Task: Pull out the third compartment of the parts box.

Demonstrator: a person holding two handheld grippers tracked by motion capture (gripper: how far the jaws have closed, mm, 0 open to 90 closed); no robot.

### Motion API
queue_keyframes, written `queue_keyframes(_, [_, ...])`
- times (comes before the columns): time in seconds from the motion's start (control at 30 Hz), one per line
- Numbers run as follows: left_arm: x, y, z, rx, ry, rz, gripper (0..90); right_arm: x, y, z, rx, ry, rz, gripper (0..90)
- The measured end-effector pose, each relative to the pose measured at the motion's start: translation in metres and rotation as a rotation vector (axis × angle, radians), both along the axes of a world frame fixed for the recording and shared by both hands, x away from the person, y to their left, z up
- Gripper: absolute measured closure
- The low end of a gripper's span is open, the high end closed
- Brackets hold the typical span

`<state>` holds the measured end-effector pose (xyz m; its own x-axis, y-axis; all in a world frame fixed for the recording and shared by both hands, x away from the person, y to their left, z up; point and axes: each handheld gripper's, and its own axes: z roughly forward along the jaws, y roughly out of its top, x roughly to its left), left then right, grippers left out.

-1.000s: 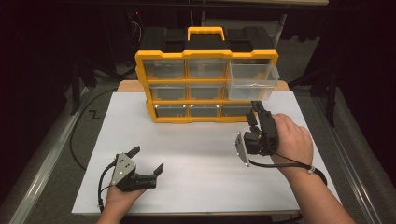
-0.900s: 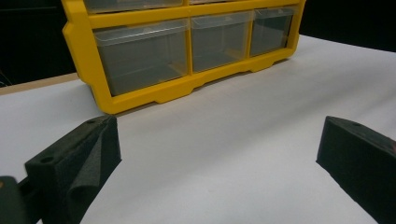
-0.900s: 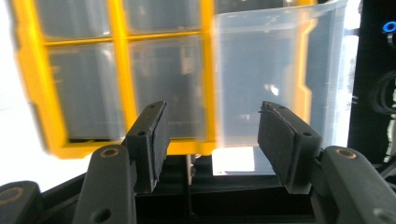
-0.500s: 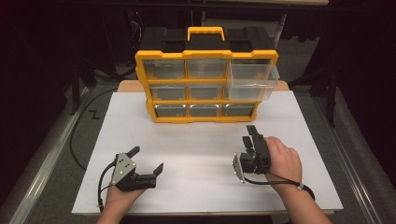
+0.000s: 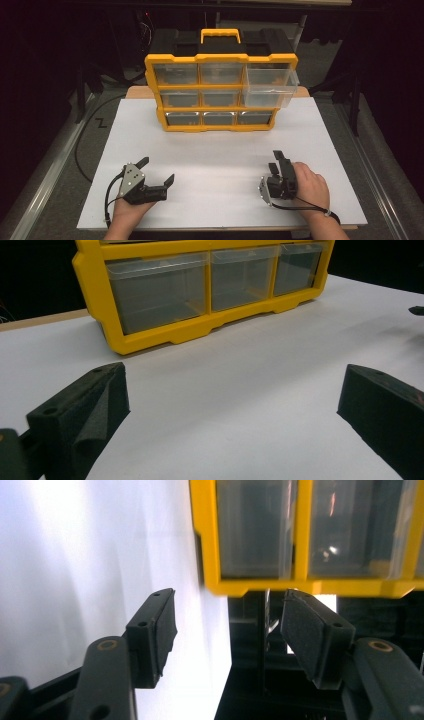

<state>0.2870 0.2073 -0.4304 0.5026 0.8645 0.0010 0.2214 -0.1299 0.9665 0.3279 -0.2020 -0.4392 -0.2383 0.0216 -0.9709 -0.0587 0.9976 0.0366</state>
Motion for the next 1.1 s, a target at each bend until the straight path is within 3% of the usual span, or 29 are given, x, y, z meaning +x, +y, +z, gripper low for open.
queue_keyframes(0.13, [-0.0004, 0.0001, 0.0, -0.002, 0.001, 0.005, 0.4, 0.0039, -0.0056, 0.0031, 0.014, 0.007, -0.021, 37.1])
queue_keyframes(0.4, [0.0003, 0.0011, -0.0003, 0.002, 0.015, 0.0, 0.4, 0.0052, -0.006, 0.0, -0.008, 0.051, -0.018, 24.8])
queue_keyframes(0.57, [0.0002, 0.0014, 0.0004, 0.002, 0.008, 0.004, 0.5, 0.0012, -0.0027, 0.001, -0.022, 0.03, 0.011, 13.8])
queue_keyframes(0.67, [0.0005, 0.0015, 0.0002, 0.004, 0.009, 0.005, 0.5, -0.0005, -0.0013, 0.002, -0.026, 0.026, 0.023, 1.1])
queue_keyframes(0.77, [0.0005, 0.0016, 0.0002, -0.003, 0.018, 0.0, 0.4, -0.0006, -0.001, 0.0012, -0.035, 0.024, 0.033, 0.9])
queue_keyframes(0.9, [0.0014, 0.0025, 0.0005, -0.016, 0.018, 0.006, 0.5, -0.001, -0.0018, -0.0003, -0.011, 0.061, -0.006, 0.9])
queue_keyframes(1.1, [0.0026, 0.0027, 0.0, -0.013, 0.032, 0.006, 0.5, -0.0008, -0.0028, 0.0046, 0.069, 0.054, -0.023, 0.9])
